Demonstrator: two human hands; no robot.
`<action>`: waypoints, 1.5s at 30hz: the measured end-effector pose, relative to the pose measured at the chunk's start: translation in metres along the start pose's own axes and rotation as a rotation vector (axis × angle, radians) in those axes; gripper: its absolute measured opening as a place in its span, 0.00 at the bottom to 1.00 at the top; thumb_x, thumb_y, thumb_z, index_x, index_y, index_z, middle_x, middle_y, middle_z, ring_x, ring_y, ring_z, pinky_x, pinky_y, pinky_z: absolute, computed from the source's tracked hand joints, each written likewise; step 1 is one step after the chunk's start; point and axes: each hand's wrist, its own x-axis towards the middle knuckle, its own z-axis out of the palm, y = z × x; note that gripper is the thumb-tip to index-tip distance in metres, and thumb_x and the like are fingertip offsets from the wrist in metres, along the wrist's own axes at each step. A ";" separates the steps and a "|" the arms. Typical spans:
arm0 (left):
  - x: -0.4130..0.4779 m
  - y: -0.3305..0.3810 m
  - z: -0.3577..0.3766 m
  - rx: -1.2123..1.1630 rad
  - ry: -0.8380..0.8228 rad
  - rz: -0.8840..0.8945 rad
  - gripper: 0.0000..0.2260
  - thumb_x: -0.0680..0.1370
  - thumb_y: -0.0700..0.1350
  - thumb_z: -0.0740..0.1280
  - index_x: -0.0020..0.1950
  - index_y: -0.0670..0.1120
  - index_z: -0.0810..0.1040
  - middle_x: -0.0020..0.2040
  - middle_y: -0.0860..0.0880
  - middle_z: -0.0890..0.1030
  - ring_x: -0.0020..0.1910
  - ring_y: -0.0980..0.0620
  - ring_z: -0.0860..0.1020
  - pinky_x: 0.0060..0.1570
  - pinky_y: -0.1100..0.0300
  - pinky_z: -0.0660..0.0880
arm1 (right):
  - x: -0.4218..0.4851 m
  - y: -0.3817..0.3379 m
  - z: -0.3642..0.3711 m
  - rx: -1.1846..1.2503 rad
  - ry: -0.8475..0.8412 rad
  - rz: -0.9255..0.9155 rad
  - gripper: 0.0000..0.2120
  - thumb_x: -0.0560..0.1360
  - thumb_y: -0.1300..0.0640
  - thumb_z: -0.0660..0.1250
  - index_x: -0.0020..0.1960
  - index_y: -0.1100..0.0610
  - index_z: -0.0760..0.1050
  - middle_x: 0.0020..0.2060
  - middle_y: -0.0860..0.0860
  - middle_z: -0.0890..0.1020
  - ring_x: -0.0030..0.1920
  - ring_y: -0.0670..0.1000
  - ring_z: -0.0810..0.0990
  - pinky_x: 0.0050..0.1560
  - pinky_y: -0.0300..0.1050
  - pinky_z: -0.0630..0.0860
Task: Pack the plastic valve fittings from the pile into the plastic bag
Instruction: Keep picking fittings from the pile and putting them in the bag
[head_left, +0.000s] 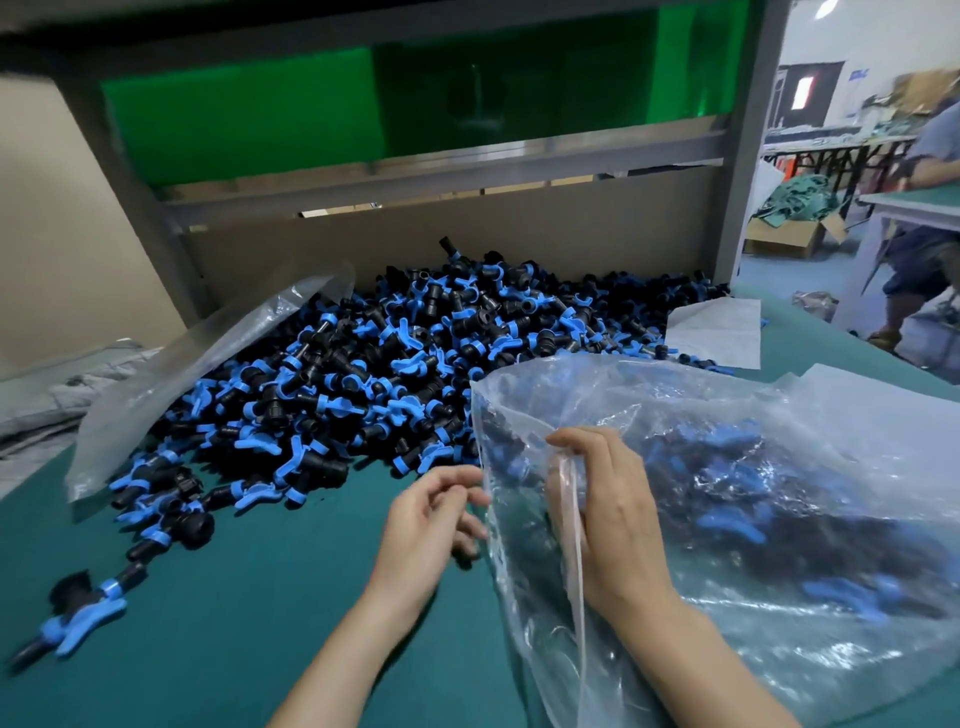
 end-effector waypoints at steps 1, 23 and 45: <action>0.000 -0.008 -0.015 0.138 0.096 0.058 0.11 0.82 0.35 0.59 0.52 0.47 0.80 0.42 0.48 0.84 0.33 0.54 0.78 0.31 0.62 0.75 | 0.000 -0.001 0.001 0.004 -0.007 0.010 0.17 0.74 0.61 0.66 0.60 0.50 0.69 0.52 0.45 0.74 0.51 0.40 0.68 0.54 0.36 0.64; 0.044 -0.021 -0.059 0.463 0.327 0.103 0.06 0.77 0.56 0.68 0.51 0.59 0.72 0.44 0.58 0.80 0.42 0.57 0.79 0.38 0.60 0.73 | -0.002 -0.007 -0.004 0.070 -0.043 0.149 0.19 0.71 0.71 0.73 0.56 0.53 0.77 0.49 0.39 0.78 0.50 0.41 0.74 0.49 0.42 0.72; 0.003 -0.011 -0.079 0.521 0.398 0.341 0.04 0.78 0.53 0.64 0.51 0.61 0.72 0.38 0.50 0.72 0.38 0.49 0.73 0.36 0.54 0.72 | -0.003 -0.007 -0.004 0.087 -0.089 0.185 0.19 0.71 0.72 0.70 0.56 0.54 0.77 0.49 0.40 0.77 0.51 0.41 0.72 0.51 0.45 0.70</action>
